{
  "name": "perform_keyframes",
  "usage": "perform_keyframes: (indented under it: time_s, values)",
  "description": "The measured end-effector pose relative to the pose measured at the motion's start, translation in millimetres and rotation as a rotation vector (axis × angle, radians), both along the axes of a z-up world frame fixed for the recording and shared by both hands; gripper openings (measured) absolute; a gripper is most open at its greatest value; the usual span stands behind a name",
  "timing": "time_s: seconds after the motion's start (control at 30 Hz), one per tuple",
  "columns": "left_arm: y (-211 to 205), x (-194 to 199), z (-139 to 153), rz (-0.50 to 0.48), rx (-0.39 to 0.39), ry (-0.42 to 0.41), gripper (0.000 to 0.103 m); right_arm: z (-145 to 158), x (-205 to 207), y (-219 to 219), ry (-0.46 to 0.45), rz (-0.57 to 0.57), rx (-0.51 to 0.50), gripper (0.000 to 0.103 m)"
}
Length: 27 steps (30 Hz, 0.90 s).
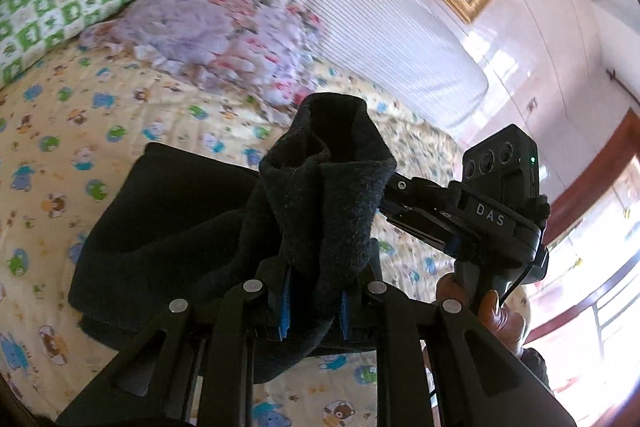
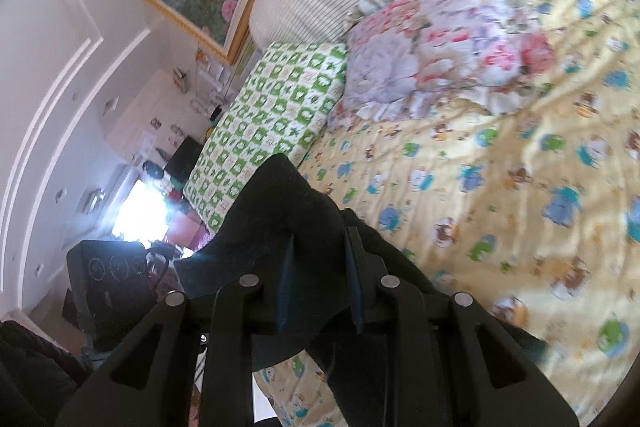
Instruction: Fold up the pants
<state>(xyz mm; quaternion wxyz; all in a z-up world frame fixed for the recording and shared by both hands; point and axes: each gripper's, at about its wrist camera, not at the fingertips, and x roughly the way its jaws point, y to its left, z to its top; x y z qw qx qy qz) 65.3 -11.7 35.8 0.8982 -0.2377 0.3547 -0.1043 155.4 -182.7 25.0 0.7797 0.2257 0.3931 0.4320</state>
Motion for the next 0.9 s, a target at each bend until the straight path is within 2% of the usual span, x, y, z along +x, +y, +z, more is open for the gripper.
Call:
perform_keyframes:
  time_s: [0.17,0.33,0.43,0.83,0.9]
  values:
    - [-22.2,6.1,-4.3,-0.035,0.027,0.007,0.017,-8.8,-3.7,-26.1,0.016,-0.06,0.023,0.026]
    - [-39.9,9.7,-13.7,-0.067,0.099,0.031,0.017,-19.4,-8.3,-44.9,0.043,-0.106,0.032,0.026]
    - [-43.1,12.9,-22.7,-0.086,0.095,0.053,0.017,-25.7,-10.2,-53.1,0.059,-0.131,0.043,0.028]
    - [-60.8,6.8,-26.8,-0.16,0.151,0.043,0.02,-23.0,-28.4,-69.7,0.045,-0.207,0.013,0.028]
    - [-62.5,5.7,-27.9,-0.17,0.162,0.046,0.032,-23.7,-32.5,-70.2,0.047,-0.221,-0.005,0.028]
